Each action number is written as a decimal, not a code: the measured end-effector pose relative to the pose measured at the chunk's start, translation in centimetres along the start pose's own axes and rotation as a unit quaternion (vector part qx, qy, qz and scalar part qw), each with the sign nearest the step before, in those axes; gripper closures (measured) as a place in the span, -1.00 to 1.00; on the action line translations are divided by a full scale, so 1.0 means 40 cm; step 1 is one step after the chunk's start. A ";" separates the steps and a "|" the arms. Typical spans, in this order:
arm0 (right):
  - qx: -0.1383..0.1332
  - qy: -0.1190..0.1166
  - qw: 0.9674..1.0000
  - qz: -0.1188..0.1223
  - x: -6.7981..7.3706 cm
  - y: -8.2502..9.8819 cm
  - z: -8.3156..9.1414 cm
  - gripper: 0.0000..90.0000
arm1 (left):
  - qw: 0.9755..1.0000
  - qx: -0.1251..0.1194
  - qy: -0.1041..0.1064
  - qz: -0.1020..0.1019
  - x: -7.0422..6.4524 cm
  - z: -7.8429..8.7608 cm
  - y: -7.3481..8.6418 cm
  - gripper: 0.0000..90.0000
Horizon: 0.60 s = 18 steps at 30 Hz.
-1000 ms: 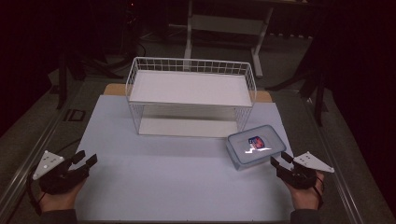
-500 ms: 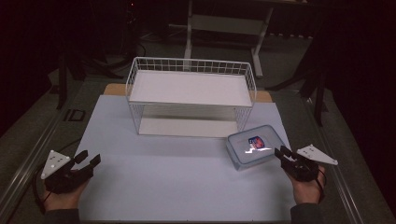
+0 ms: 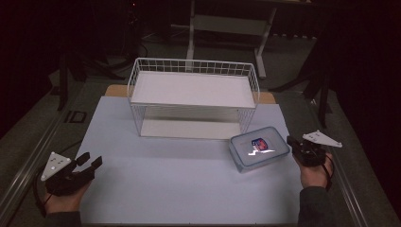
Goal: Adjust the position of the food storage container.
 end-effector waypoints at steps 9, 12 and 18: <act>0.040 0.017 0.999 -0.022 -0.051 0.008 -0.068 1.00 | 1.000 0.001 -0.002 -0.015 -0.009 -0.005 -0.002 0.09; 0.054 0.016 0.998 -0.030 -0.059 0.014 -0.090 1.00 | 1.000 0.003 0.000 -0.016 -0.010 -0.006 -0.001 0.09; 0.084 0.018 0.996 -0.029 -0.059 0.023 -0.123 1.00 | 1.000 0.001 -0.001 -0.015 -0.008 -0.004 -0.002 0.08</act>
Point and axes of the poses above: each handheld gripper's, and its own axes: z roughly backward along the jaws, y roughly out of its underside, x roughly to its left, the point moved 2 cm from there along -z, roughly forward along the jaws, and after that the axes turned 2 degrees about z, right-handed, at the moved point
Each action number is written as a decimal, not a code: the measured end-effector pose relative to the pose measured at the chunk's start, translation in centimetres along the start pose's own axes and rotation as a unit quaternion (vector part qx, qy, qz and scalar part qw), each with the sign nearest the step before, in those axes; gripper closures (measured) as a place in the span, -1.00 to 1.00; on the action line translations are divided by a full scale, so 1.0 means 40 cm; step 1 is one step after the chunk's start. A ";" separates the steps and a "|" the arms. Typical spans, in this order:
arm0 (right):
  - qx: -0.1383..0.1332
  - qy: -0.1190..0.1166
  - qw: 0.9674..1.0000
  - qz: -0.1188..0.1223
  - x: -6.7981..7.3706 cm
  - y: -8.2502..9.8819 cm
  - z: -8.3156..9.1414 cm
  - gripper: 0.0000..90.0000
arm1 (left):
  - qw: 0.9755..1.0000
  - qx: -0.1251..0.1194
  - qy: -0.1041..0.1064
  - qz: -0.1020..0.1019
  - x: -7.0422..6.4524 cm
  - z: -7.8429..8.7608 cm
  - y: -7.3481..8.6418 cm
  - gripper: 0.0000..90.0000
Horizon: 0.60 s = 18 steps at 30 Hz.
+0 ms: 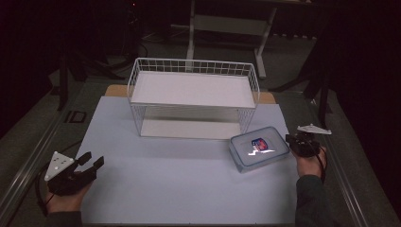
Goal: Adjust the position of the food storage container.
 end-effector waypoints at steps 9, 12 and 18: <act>0.017 0.000 1.000 -0.009 -0.007 0.002 -0.009 1.00 | 1.000 0.002 0.002 -0.003 -0.003 -0.004 -0.001 0.07; 0.018 -0.004 1.000 -0.009 -0.005 0.003 -0.008 1.00 | 1.000 0.003 0.003 -0.003 -0.004 -0.005 -0.001 0.07; 0.020 -0.017 1.000 0.008 0.013 0.003 -0.003 1.00 | 1.000 0.000 0.004 0.001 -0.003 -0.005 -0.002 0.06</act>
Point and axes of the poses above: each handheld gripper's, and its own axes: z roughly backward along the jaws, y roughly out of its underside, x roughly to its left, the point moved 2 cm from there along -z, roughly forward along the jaws, and after that the axes turned 2 degrees about z, right-handed, at the moved point
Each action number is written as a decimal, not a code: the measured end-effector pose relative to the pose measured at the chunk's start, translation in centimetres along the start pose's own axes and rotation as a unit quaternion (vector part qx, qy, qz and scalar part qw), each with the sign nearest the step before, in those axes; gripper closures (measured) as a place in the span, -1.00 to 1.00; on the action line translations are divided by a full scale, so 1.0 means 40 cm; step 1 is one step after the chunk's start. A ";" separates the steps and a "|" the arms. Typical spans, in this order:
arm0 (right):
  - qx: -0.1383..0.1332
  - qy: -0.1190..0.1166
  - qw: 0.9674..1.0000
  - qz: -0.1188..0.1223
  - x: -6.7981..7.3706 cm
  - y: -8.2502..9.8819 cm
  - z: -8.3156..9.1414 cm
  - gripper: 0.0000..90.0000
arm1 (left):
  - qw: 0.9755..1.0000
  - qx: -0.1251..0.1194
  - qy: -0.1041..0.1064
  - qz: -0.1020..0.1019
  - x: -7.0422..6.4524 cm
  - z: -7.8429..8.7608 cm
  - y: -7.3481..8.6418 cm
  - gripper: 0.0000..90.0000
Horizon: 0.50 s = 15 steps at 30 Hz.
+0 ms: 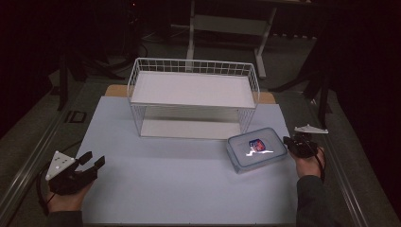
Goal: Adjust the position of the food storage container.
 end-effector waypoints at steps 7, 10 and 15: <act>0.000 -0.019 1.000 0.022 0.039 0.002 0.007 1.00 | 1.000 0.003 0.003 0.000 0.000 -0.001 0.000 0.06; -0.001 -0.040 0.999 0.036 0.070 0.005 0.013 1.00 | 1.000 0.003 0.004 -0.001 -0.001 -0.002 0.000 0.06; -0.007 -0.064 0.996 0.059 0.128 0.009 0.020 1.00 | 1.000 0.003 0.005 -0.002 -0.002 -0.003 -0.001 0.06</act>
Point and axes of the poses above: each handheld gripper's, and its own axes: z roughly backward along the jaws, y roughly out of its underside, x roughly to its left, the point moved 2 cm from there along -z, roughly forward along the jaws, and after that the axes turned 2 degrees about z, right-handed, at the moved point
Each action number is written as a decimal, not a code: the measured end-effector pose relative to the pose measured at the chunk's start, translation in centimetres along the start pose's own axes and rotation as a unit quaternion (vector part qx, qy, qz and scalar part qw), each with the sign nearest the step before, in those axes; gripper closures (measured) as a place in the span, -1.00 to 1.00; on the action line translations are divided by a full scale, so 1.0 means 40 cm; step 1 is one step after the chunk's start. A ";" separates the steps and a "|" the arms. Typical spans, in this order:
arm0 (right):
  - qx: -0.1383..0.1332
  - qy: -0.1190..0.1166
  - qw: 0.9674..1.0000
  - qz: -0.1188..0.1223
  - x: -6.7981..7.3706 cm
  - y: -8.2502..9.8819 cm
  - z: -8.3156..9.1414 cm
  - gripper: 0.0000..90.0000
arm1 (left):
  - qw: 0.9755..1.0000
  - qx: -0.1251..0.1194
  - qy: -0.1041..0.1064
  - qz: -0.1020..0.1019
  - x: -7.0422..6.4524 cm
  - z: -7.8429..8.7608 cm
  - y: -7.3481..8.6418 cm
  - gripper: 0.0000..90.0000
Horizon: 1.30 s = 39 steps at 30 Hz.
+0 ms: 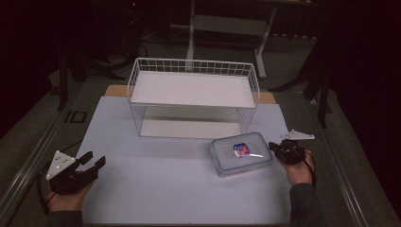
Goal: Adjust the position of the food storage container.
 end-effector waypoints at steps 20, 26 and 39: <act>-0.020 -0.089 0.994 0.055 0.205 -0.007 -0.008 1.00 | 1.000 0.006 0.007 -0.014 -0.015 -0.011 -0.003 0.06; -0.023 -0.108 0.990 0.085 0.274 -0.034 -0.027 1.00 | 1.000 0.007 0.009 -0.018 -0.020 -0.013 -0.004 0.06; -0.028 -0.122 0.987 0.098 0.357 -0.080 -0.060 1.00 | 1.000 0.010 0.013 -0.022 -0.024 -0.020 -0.005 0.05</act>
Point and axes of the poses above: each handheld gripper's, and its own axes: z roughly backward along the jaws, y roughly out of its underside, x roughly to its left, the point moved 2 cm from there along -z, roughly forward along the jaws, and after that the axes turned 2 degrees about z, right-handed, at the moved point
